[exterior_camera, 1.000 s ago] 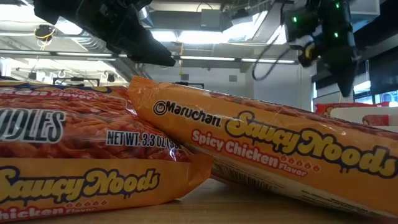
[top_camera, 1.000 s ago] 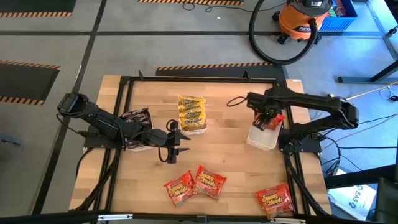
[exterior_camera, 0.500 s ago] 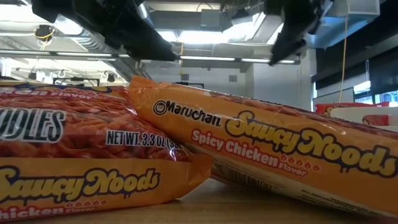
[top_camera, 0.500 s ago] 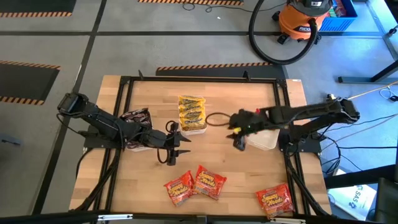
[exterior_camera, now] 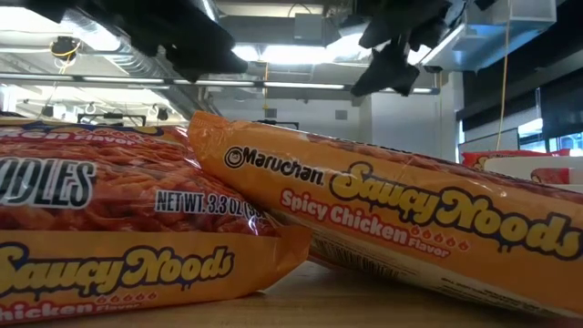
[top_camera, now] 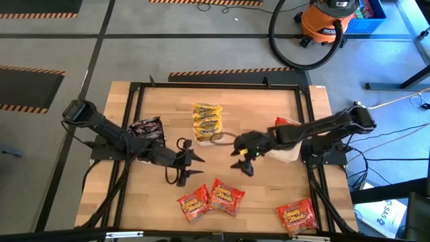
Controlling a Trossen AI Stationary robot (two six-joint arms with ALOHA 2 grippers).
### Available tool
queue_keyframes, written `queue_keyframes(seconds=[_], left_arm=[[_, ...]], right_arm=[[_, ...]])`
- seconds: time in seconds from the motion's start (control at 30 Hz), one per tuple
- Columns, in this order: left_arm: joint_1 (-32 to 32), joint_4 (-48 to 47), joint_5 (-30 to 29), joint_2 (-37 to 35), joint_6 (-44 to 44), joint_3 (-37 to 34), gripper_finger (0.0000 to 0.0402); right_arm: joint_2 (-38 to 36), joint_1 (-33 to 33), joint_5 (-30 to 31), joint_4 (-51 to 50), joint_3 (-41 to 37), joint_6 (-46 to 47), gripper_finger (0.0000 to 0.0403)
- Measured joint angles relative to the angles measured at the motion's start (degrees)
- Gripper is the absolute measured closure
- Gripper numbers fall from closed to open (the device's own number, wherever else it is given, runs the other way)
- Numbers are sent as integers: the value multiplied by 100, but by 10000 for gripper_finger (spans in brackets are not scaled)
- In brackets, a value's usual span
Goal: Sort Maruchan noodles
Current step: Put the center orange noodle pack into the right white bin
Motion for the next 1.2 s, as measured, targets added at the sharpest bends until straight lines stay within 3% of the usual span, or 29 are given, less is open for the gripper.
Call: queue_keyframes(seconds=[0.3,0.6,0.83,1.0,1.2], left_arm=[[-756,16,-323,2,-471,0,206],[-1212,516,-488,677,-818,59,206],[-1209,444,77,1872,-928,963,206],[-1154,183,404,2406,-774,1597,206],[-913,-289,379,2570,-762,1930,206]], right_arm=[[832,635,23,813,0,608,122],[1147,1169,789,975,0,1296,127],[1621,1413,852,1217,2,1734,127],[1941,1513,562,1271,2,1828,127],[2135,1657,1183,1381,7,1837,127]])
